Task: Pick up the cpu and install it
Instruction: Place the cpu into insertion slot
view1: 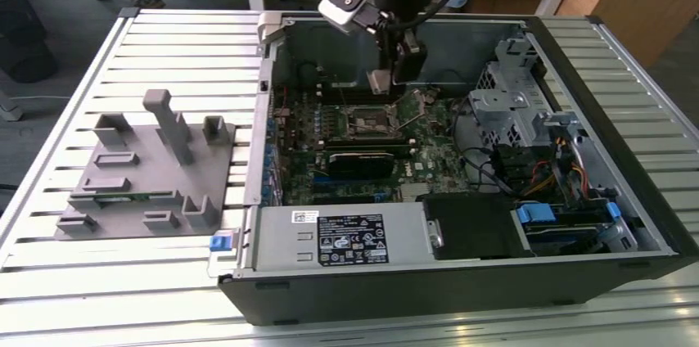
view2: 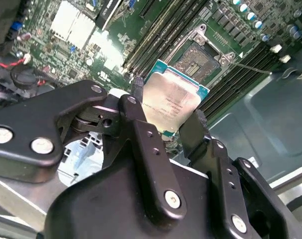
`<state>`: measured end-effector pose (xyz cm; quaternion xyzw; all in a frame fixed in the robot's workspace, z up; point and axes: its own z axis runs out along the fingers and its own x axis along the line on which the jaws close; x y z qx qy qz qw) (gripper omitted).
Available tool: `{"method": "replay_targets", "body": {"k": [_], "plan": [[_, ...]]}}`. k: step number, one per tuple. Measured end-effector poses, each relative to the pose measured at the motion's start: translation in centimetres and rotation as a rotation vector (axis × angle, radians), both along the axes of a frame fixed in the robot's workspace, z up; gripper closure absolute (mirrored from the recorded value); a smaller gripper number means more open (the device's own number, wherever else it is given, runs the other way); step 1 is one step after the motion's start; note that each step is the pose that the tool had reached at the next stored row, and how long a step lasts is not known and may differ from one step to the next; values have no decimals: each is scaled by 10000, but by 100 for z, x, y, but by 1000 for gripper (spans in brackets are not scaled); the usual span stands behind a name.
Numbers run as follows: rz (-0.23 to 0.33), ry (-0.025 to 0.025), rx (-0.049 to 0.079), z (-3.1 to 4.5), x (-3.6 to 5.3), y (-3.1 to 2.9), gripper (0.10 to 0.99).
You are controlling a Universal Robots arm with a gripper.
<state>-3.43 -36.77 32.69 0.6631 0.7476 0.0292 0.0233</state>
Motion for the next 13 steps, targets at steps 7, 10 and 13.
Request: {"method": "replay_targets", "body": {"k": [7, 10, 13], "plan": [[-647, 1, -1, -55, -1, 39, 545], [-729, 0, -2, -80, 1, 96, 545], [-746, 1, -2, -117, 2, 141, 545]]}}
